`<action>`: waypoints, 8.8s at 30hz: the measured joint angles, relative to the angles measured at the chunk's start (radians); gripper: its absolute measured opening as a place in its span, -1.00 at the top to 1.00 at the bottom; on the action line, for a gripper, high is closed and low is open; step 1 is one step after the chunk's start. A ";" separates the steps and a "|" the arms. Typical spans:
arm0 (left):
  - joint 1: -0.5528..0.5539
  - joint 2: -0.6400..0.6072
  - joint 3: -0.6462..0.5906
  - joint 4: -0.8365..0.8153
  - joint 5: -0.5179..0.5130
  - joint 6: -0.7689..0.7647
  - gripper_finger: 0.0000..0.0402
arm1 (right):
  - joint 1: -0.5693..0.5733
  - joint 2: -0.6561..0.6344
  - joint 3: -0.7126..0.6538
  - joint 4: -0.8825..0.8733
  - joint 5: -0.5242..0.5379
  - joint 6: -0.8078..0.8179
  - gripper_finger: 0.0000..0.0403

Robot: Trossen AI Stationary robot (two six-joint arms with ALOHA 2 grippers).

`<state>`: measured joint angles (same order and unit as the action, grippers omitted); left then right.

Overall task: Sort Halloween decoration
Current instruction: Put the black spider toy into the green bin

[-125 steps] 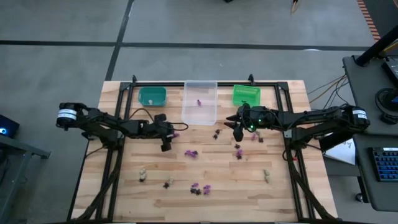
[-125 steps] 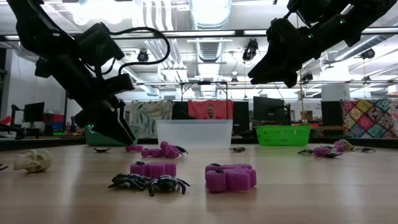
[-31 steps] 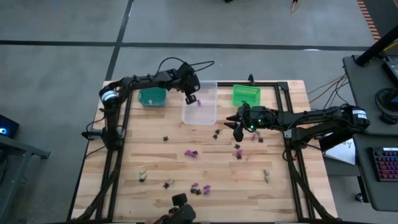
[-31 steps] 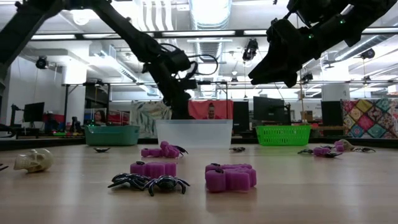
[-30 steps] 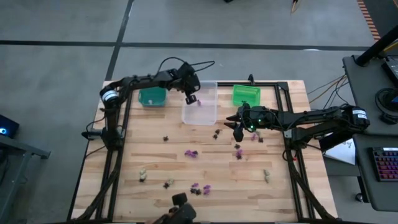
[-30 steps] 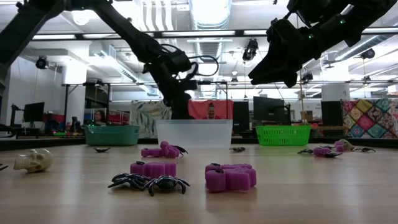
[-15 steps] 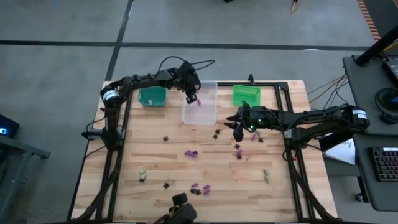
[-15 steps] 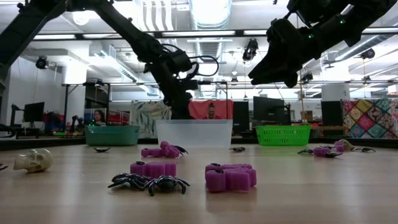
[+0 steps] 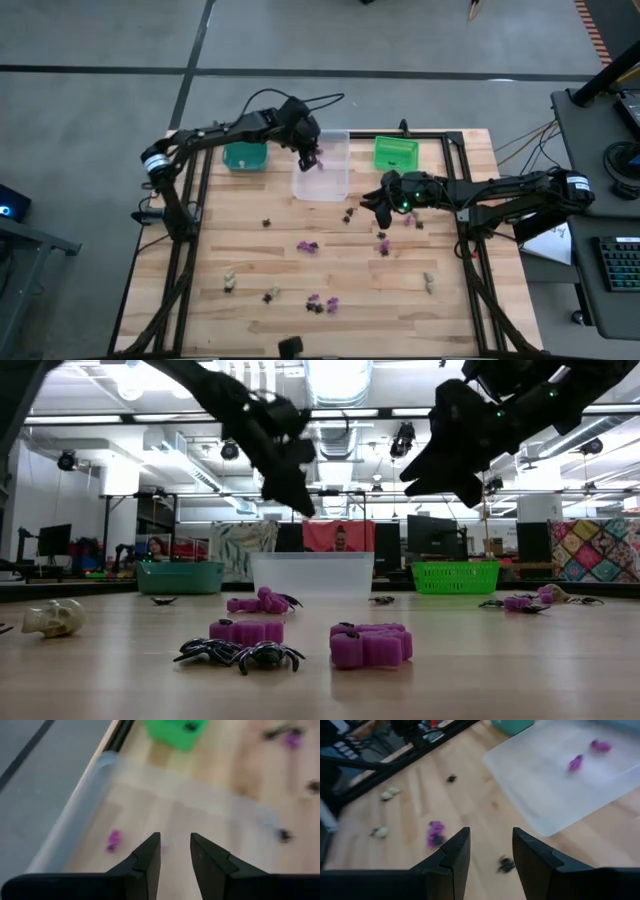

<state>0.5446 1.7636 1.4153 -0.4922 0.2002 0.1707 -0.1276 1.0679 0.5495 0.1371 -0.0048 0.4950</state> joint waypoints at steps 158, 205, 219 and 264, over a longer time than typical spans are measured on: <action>-0.661 -0.065 -0.740 1.242 -0.411 -0.232 0.63 | 0.343 0.550 0.148 0.095 0.331 -0.218 0.14; -0.662 -0.244 -0.803 1.231 -0.411 -0.206 0.62 | 0.297 0.696 0.163 0.199 0.431 -0.176 0.35; -0.662 -0.223 -0.803 1.168 -0.410 -0.227 0.62 | 0.299 0.666 0.160 0.184 0.413 -0.181 0.52; -0.616 0.312 -0.551 1.207 -0.404 -0.189 0.63 | 0.232 0.521 0.160 -0.049 0.190 -0.259 0.28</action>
<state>-0.0712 2.0756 0.8644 0.7151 -0.2035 -0.0181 0.1047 1.5889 0.7097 0.0884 0.1851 0.2363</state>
